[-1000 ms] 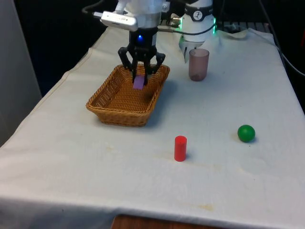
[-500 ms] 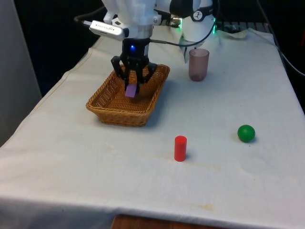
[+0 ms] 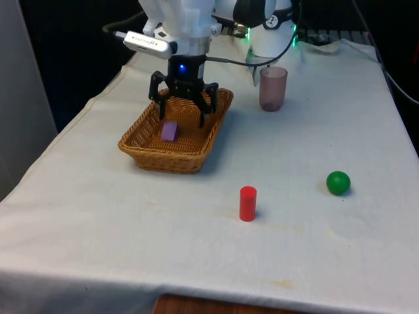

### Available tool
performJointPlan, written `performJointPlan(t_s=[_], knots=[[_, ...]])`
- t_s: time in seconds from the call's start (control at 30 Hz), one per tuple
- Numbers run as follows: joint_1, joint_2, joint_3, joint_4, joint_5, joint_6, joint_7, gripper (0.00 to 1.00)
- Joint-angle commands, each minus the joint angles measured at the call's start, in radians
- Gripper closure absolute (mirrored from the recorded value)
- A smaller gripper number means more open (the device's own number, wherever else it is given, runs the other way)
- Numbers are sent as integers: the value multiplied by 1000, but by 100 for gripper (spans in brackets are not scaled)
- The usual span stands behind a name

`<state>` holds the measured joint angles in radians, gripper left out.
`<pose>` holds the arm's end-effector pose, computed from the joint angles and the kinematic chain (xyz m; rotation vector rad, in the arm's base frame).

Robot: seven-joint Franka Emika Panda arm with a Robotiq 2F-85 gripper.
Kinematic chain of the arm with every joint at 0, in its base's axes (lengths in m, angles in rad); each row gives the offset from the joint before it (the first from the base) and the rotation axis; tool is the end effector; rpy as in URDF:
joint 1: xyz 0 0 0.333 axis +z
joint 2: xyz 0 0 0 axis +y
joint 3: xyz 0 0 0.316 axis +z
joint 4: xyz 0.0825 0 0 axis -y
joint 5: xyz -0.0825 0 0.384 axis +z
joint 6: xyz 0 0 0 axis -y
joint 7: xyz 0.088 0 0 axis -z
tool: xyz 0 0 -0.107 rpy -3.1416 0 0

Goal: Pick up the triangular block and place it into the basket.

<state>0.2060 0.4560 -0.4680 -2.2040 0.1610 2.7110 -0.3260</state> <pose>0.5429 -0.1542 0.2038 2.9897 -0.0408 0.1051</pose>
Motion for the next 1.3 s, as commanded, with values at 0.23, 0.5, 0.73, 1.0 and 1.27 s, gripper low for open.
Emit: performJointPlan(t_s=[0.23,0.5,0.73,1.0,1.27], knots=[[0,-3,-1,3,0,0,0,0],[14,-74,-22,-4,-25,-48,13,0],[7,-125,-14,-1,-23,-85,2,0],[7,-190,-16,1,-44,-134,9,0],[14,-254,-23,14,-86,-197,34,0]])
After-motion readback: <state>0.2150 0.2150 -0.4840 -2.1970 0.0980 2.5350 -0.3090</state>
